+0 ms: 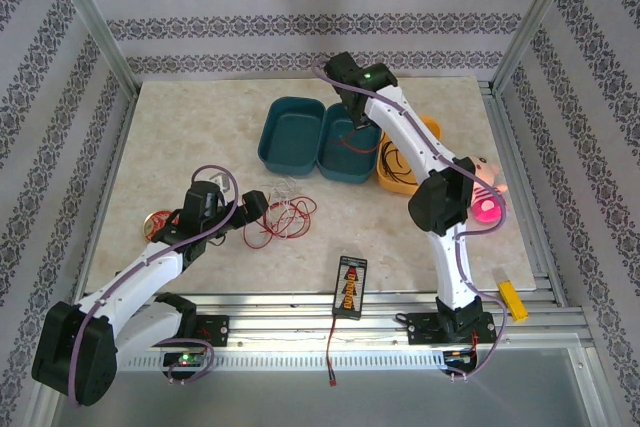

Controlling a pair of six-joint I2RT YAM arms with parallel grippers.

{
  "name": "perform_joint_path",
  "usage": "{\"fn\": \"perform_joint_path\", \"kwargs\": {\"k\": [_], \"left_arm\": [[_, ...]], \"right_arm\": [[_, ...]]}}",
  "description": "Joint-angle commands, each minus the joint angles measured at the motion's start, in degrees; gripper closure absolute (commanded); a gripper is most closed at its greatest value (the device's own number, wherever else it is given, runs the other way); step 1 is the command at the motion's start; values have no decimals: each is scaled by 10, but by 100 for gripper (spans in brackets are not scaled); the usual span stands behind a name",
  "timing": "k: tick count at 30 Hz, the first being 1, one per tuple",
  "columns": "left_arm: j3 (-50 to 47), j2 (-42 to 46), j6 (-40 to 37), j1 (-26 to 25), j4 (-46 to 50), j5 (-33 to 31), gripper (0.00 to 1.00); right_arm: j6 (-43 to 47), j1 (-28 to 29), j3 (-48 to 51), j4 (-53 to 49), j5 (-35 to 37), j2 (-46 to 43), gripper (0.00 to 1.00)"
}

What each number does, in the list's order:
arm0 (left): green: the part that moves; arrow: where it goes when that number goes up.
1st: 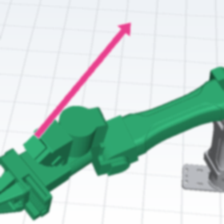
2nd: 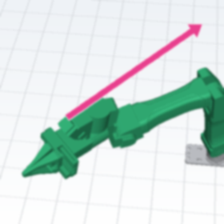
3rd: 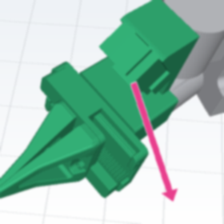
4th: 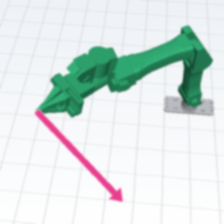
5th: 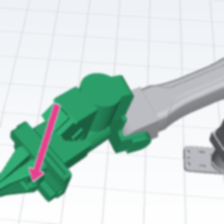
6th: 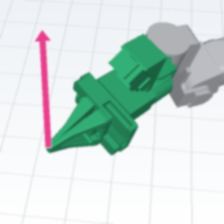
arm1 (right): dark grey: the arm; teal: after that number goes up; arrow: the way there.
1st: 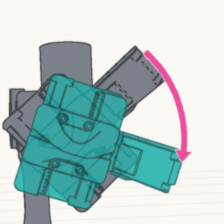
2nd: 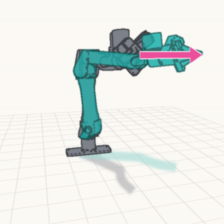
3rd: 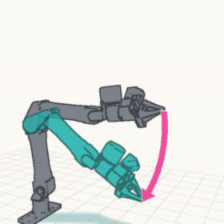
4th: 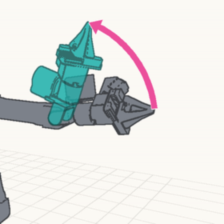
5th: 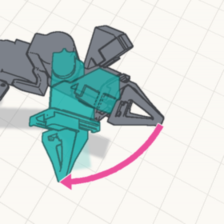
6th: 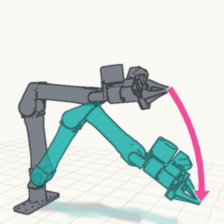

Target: Untangle the cables

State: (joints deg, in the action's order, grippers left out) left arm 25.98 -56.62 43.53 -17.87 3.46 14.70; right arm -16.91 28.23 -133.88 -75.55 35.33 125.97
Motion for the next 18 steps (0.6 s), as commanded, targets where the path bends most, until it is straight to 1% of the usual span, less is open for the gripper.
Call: {"fn": "perform_joint_path", "kwargs": {"k": [1,7,12,18], "left_arm": [[-7,6,-13,7,12,-8,1],[-3,4,-12,7,14,-11,1],[2,5,-16,7,25,-14,1],[0,5,-16,7,23,-14,1]], "right_arm": [[6,-9,-26,-28,12,10,100],[0,-17,-55,-18,-12,61,100],[-11,-21,-122,-22,-10,125,100],[-16,-28,-131,34,-6,163,100]]}}
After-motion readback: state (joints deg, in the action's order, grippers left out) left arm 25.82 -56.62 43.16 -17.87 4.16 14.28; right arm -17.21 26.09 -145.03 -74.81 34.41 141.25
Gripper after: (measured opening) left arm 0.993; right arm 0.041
